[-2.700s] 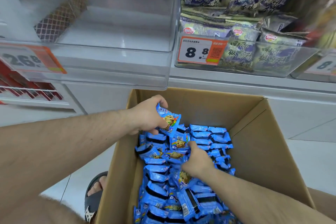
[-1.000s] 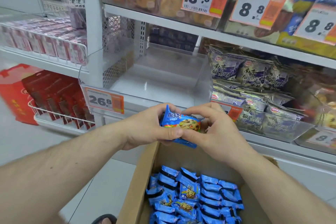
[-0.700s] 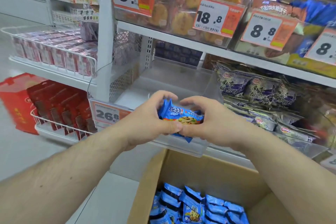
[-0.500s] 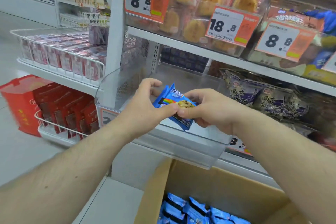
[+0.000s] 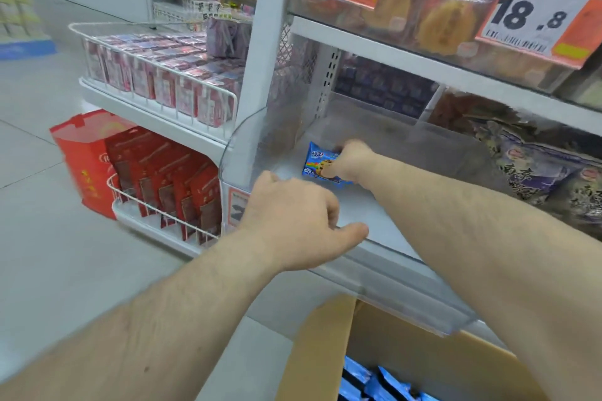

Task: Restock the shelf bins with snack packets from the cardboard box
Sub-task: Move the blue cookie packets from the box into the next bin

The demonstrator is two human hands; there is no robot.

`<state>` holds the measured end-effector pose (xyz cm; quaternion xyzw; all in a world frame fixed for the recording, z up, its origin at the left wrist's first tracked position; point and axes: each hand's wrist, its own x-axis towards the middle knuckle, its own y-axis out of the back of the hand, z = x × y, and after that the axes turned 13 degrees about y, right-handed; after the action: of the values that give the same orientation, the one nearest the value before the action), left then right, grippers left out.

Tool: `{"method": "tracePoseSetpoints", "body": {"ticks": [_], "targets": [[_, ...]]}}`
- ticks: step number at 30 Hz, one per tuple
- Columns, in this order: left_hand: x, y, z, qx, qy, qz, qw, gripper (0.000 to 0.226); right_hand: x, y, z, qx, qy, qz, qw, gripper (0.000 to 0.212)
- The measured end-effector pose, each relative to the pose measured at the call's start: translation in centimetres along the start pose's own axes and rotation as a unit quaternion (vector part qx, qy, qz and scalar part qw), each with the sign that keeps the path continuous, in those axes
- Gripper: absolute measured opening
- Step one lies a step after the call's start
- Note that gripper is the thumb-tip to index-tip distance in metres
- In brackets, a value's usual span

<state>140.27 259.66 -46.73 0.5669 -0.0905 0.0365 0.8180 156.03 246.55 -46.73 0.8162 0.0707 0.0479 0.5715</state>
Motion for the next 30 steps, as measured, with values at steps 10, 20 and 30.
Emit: {"method": "tracePoseSetpoints", "body": {"ticks": [10, 20, 30], "targets": [[0.0, -0.5, -0.2, -0.017, -0.016, 0.045, 0.999, 0.055, 4.3, -2.5, -1.1, 0.023, -0.012, 0.107, 0.994, 0.071], [-0.2, -0.7, -0.3, -0.018, -0.030, 0.064, 0.997, 0.055, 4.1, -3.2, -1.3, 0.116, -0.051, 0.131, 0.983, 0.049], [-0.1, -0.5, 0.1, -0.022, -0.021, 0.046, 0.998, 0.053, 1.8, -2.0, -1.7, 0.094, -0.044, 0.103, 0.989, 0.033]]}}
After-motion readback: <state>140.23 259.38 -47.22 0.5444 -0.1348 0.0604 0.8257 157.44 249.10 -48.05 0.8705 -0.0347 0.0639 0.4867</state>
